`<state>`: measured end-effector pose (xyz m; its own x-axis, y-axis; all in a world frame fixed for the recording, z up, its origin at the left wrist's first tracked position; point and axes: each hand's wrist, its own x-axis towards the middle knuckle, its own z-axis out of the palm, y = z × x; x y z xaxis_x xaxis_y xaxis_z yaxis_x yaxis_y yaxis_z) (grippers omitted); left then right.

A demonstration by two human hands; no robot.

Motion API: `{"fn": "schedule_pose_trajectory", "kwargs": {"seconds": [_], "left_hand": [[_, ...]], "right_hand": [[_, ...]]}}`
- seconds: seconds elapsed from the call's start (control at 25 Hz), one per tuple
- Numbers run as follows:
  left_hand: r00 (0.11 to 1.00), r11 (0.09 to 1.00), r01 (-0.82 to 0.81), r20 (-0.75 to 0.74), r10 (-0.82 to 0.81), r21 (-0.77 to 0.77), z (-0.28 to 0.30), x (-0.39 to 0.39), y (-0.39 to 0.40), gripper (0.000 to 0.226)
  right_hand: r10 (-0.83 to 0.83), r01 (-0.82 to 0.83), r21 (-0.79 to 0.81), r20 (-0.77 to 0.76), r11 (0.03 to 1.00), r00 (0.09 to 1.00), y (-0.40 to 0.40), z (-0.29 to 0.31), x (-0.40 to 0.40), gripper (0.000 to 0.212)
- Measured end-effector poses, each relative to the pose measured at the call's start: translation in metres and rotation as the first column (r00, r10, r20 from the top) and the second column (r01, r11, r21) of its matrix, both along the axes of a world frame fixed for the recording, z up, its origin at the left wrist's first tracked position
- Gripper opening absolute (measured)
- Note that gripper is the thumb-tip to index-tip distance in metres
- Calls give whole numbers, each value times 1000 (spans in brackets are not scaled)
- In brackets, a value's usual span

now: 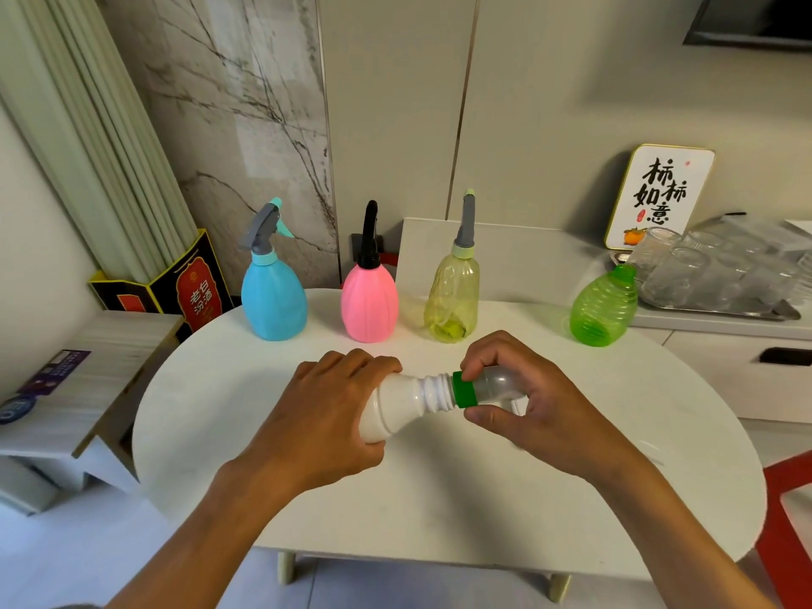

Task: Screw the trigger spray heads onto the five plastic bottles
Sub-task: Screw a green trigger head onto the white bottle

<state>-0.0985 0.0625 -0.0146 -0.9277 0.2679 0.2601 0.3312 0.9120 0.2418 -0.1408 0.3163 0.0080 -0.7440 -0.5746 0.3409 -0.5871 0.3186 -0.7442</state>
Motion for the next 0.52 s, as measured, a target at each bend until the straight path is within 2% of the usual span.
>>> {"fn": "schedule_pose_trajectory", "kwargs": {"seconds": [0.08, 0.2, 0.28, 0.44, 0.52], "left_hand": [[1000, 1000, 0, -5, 0, 13, -1, 1, 1, 76], [1000, 1000, 1, -23, -1, 6, 0, 2, 3, 74], [999, 1000, 0, -44, -1, -20, 1, 1, 4, 74], [998, 999, -21, -66, 18, -42, 2, 0, 5, 78], [998, 999, -8, -62, 5, -44, 2, 1, 7, 77]], "right_hand": [[-28, 27, 23, 45, 999, 999, 1, 0, 1, 33], [-57, 64, -41, 162, 997, 985, 0, 2, 3, 35], [-78, 90, -63, 170, 994, 982, -1, 2, 4, 35], [-53, 73, -89, 219, 993, 974, -3, 1, 3, 51], [-94, 115, -78, 227, 990, 969, -3, 2, 3, 50]]}}
